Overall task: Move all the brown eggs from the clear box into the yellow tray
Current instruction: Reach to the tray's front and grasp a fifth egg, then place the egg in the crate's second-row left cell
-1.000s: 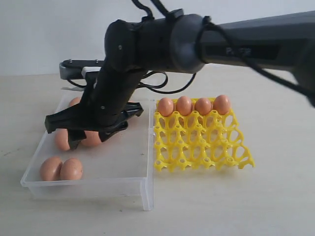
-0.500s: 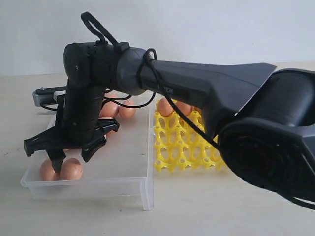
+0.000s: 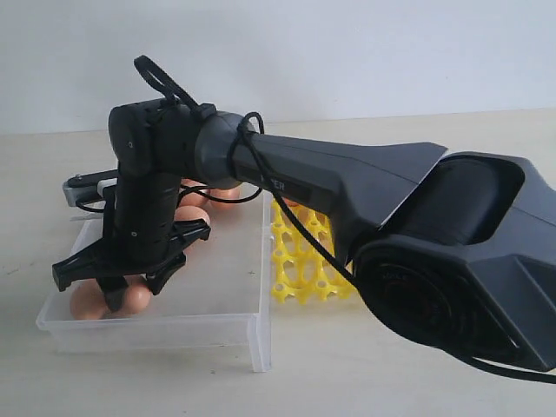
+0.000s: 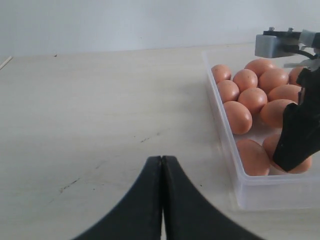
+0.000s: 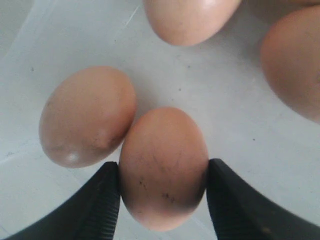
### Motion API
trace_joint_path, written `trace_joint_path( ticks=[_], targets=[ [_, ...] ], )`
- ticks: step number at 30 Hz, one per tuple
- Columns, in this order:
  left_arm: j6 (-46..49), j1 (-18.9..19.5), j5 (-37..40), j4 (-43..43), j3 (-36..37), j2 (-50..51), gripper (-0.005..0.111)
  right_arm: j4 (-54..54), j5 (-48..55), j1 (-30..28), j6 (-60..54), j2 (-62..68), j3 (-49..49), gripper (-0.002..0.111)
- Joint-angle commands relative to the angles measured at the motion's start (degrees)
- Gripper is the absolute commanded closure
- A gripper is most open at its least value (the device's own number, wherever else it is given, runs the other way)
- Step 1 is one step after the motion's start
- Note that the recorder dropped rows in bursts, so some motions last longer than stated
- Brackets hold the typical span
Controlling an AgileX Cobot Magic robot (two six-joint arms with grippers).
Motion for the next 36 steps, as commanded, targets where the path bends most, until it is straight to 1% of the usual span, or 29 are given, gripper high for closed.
trace_joint_path(
  ticks=[1, 2, 3, 7, 10, 14, 18, 21, 24, 28, 30, 32, 36],
  targets=[
    [0.0, -0.3, -0.5, -0.2, -0.2, -0.1, 0.107, -0.6, 1.5, 0.1, -5.6, -0.1, -0.6, 0.098],
    [0.0, -0.3, -0.5, -0.2, -0.2, -0.1, 0.107, -0.6, 1.7, 0.1, -6.3, -0.2, -0.6, 0.107],
    [0.0, -0.3, -0.5, -0.2, -0.2, -0.1, 0.107, -0.7, 1.7, 0.1, -6.4, -0.4, -0.6, 0.108],
    [0.0, -0.3, -0.5, -0.2, -0.2, -0.1, 0.107, -4.7, -1.3, -0.1, -7.1, -2.9, 0.3, 0.108],
    [0.0, -0.3, -0.5, -0.2, -0.2, -0.1, 0.107, -9.2, -8.3, -0.7, -7.1, -7.4, 4.9, 0.108],
    [0.0, -0.3, -0.5, -0.2, -0.2, -0.1, 0.107, -12.9, -24.1, -2.0, -6.9, -16.1, 18.2, 0.108],
    [0.0, -0.3, -0.5, -0.2, -0.2, -0.1, 0.107, -16.2, -45.5, -5.1, -6.9, -27.3, 37.5, 0.108],
    [0.0, -0.3, -0.5, -0.2, -0.2, -0.1, 0.107, -18.3, -57.9, -8.3, -6.9, -34.1, 49.6, 0.108],
    [0.0, -0.3, -0.5, -0.2, -0.2, -0.1, 0.107, -19.9, -68.0, -12.2, -7.0, -38.3, 59.4, 0.108],
    [0.0, -0.3, -0.5, -0.2, -0.2, -0.1, 0.107, -20.2, -77.8, -17.7, -7.0, -39.8, 67.7, 0.108],
    [0.0, -0.3, -0.5, -0.2, -0.2, -0.1, 0.107, -20.2, -82.7, -20.0, -7.0, -38.6, 70.3, 0.108],
    [0.0, -0.3, -0.5, -0.2, -0.2, -0.1, 0.107, -21.5, -83.5, -21.1, -6.4, -36.4, 70.4, 0.108],
    [0.0, -0.3, -0.5, -0.2, -0.2, -0.1, 0.107, -21.6, -85.1, -21.6, -6.4, -31.6, 70.4, 0.108]
  ],
)
